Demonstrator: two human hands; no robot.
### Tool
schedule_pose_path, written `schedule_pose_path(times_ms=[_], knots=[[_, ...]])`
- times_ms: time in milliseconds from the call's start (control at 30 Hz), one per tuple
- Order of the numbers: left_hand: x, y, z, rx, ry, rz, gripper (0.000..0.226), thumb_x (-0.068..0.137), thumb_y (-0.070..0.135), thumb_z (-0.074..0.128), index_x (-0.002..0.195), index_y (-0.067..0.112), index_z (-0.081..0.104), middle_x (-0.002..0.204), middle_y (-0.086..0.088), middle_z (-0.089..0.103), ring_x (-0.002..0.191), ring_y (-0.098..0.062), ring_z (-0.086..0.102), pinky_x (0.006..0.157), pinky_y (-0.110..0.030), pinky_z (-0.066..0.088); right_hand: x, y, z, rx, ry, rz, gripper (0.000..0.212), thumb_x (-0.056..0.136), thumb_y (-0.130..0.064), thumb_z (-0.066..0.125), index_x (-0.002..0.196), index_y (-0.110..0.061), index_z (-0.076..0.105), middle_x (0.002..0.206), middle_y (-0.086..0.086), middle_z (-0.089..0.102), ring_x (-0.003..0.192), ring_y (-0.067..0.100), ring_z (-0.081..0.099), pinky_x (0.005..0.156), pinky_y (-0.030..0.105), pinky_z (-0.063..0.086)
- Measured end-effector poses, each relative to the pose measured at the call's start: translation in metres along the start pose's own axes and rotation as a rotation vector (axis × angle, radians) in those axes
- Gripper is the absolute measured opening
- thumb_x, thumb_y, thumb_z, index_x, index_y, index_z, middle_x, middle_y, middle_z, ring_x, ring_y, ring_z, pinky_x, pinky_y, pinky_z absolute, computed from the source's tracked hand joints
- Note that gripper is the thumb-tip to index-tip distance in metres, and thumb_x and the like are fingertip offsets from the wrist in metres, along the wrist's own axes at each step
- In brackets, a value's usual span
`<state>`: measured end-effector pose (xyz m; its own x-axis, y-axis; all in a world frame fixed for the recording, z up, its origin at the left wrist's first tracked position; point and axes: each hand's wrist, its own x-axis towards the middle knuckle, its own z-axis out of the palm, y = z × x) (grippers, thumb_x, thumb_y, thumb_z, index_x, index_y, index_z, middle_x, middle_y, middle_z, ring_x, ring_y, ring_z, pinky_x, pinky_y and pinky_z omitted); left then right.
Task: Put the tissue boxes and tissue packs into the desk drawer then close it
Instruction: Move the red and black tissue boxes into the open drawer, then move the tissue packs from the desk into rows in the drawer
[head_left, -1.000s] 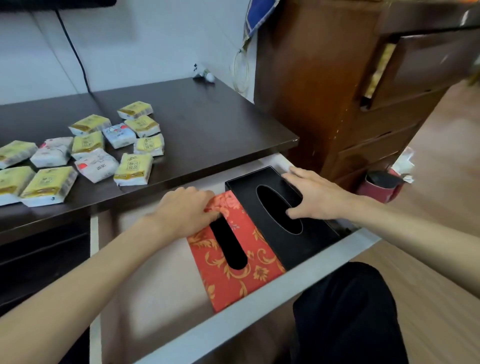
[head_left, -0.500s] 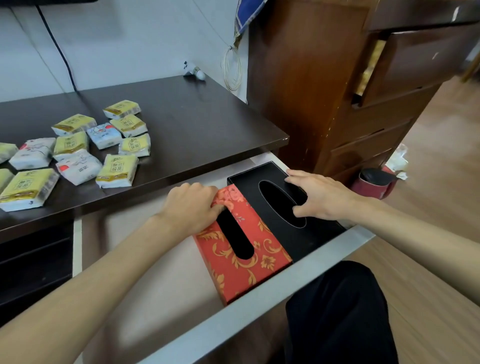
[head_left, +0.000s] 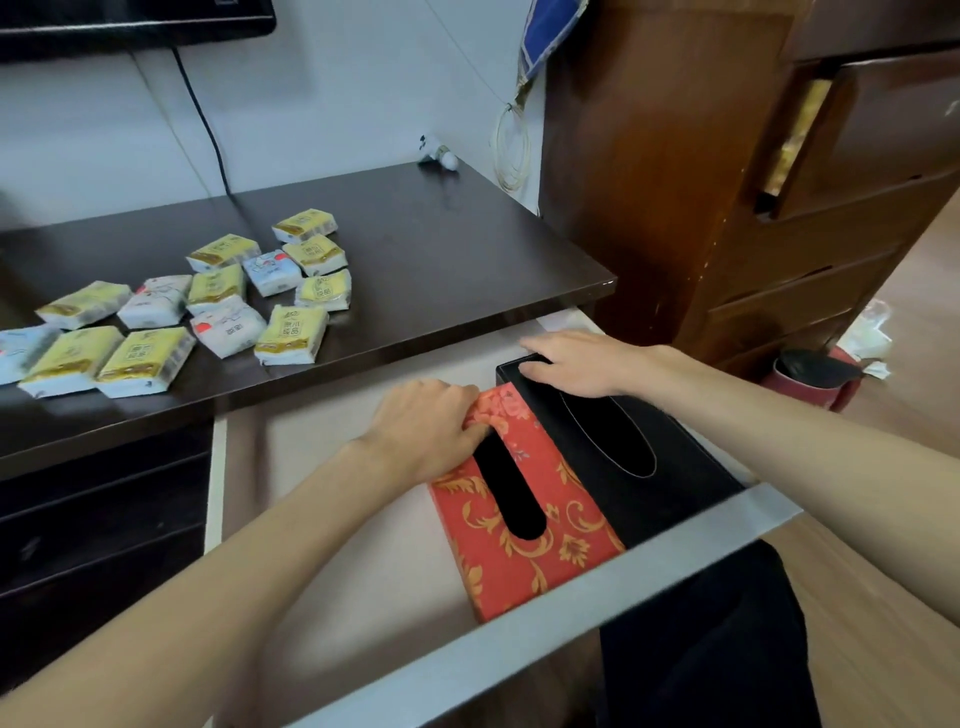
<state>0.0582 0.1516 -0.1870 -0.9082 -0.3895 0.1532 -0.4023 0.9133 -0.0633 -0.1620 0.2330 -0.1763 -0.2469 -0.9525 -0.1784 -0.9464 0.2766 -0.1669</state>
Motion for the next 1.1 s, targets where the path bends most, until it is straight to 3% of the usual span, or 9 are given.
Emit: schedule_pose_path(times_ms=[167,333,433,567,667,767,867,967,1100], knots=[[-0.004,0.004,0.001,0.017,-0.015,-0.007,0.034,0.092,0.048,0.045,0.102,0.020,0.059,0.103,-0.011,0.070,0.098,-0.036,0.064,0.065,-0.037,0.039,-0.008,0.004,0.013,0.007,0.088,-0.047,0.040,0.104,-0.046,0.041,0.121,-0.018,0.065,0.124,0.004,0.067,0.119,0.026,0.057,0.102,0.048,0.043],[-0.009,0.014,-0.003,0.000,-0.056,-0.021,0.033,0.093,0.048,0.044,0.101,0.018,0.057,0.104,-0.011,0.069,0.097,-0.037,0.064,0.068,-0.038,0.041,-0.021,0.001,0.008,0.069,0.056,-0.047,0.041,0.108,-0.040,0.038,0.123,-0.017,0.067,0.129,0.003,0.066,0.123,0.025,0.055,0.105,0.045,0.041],[-0.009,0.011,-0.013,-0.103,-0.172,-0.051,0.029,0.091,0.051,0.046,0.094,0.023,0.053,0.102,-0.009,0.068,0.099,-0.035,0.063,0.070,-0.037,0.045,-0.025,-0.006,0.000,0.128,0.055,-0.046,0.038,0.107,-0.038,0.039,0.119,-0.020,0.070,0.123,0.001,0.065,0.119,0.024,0.057,0.095,0.040,0.042],[-0.013,-0.003,-0.033,-0.245,-0.301,-0.089,0.037,0.091,0.056,0.048,0.113,0.030,0.061,0.109,0.002,0.070,0.106,-0.027,0.062,0.084,-0.040,0.050,-0.023,-0.027,-0.015,0.179,0.259,-0.060,0.028,0.098,-0.036,0.049,0.107,-0.032,0.075,0.111,-0.011,0.073,0.107,0.017,0.066,0.086,0.035,0.045],[-0.027,-0.031,-0.056,-0.276,-0.221,-0.150,0.043,0.091,0.055,0.049,0.126,0.033,0.061,0.112,0.011,0.071,0.106,-0.020,0.064,0.089,-0.040,0.050,-0.013,-0.054,-0.031,0.382,0.367,-0.077,0.026,0.092,-0.036,0.050,0.087,-0.036,0.075,0.082,-0.016,0.077,0.082,0.009,0.073,0.084,0.041,0.059],[-0.048,-0.072,-0.080,-0.311,-0.078,-0.235,0.030,0.090,0.052,0.050,0.105,0.036,0.070,0.096,0.013,0.071,0.091,-0.015,0.065,0.080,-0.037,0.053,0.007,-0.086,-0.044,0.551,0.435,-0.127,0.025,0.092,-0.034,0.052,0.082,-0.033,0.075,0.072,-0.016,0.077,0.067,0.004,0.073,0.080,0.042,0.061],[-0.065,-0.112,-0.098,-0.319,0.049,-0.357,0.027,0.086,0.047,0.050,0.094,0.034,0.072,0.092,0.012,0.071,0.084,-0.014,0.064,0.075,-0.037,0.054,0.035,-0.120,-0.054,0.606,0.433,-0.132,0.026,0.096,-0.031,0.052,0.084,-0.032,0.075,0.076,-0.013,0.077,0.074,0.006,0.073,0.085,0.043,0.060],[-0.076,-0.147,-0.107,-0.280,0.105,-0.464,0.022,0.086,0.040,0.051,0.090,0.034,0.071,0.094,0.010,0.071,0.085,-0.016,0.064,0.074,-0.038,0.054,0.063,-0.154,-0.061,0.587,0.389,-0.113,0.026,0.097,-0.033,0.052,0.091,-0.031,0.077,0.092,-0.011,0.077,0.096,0.016,0.070,0.093,0.046,0.055],[-0.081,-0.185,-0.105,-0.239,0.124,-0.560,0.027,0.086,0.036,0.051,0.101,0.031,0.073,0.107,0.007,0.071,0.097,-0.023,0.063,0.081,-0.042,0.053,0.093,-0.189,-0.060,0.543,0.362,-0.096,0.024,0.100,-0.033,0.053,0.093,-0.027,0.075,0.101,-0.005,0.077,0.099,0.023,0.069,0.091,0.048,0.056]])
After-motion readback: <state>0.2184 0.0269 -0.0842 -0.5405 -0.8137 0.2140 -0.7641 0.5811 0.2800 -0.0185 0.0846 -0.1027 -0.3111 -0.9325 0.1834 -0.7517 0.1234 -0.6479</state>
